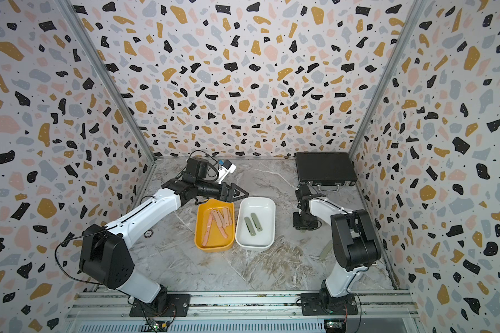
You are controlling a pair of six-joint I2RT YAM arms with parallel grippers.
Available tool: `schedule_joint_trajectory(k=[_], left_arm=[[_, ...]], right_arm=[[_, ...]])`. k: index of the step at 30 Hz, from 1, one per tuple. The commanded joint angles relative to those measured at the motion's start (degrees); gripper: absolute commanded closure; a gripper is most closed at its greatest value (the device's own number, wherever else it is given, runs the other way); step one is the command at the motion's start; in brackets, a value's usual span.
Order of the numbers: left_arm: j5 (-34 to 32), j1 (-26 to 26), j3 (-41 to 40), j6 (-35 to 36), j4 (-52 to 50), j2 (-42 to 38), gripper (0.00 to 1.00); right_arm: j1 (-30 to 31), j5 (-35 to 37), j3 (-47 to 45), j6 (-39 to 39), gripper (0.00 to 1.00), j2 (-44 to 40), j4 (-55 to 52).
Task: Place the fruit knives into the storage box by color
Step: Pick up the fruit knife from the center of the board.
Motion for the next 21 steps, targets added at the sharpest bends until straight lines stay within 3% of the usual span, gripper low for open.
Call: schedule_joint_trajectory(k=[1,10,21], left_arm=[[0.4,-0.1,-0.5,1.1,1.4,0.5,0.04],[0.2,-0.1,-0.3,1.2,1.0,0.4,0.04],[-0.2,0.2,0.1,1.8,0.2,0.1,0.04]], right_arm=[[0.4,0.2,-1.8,-0.3,0.64,0.1,-4.2],[0.4,0.1,-2.0,-0.4,0.76,0.3,-3.6],[1.3,-0.7,1.2,-0.6,0.78,-3.6,-6.8]])
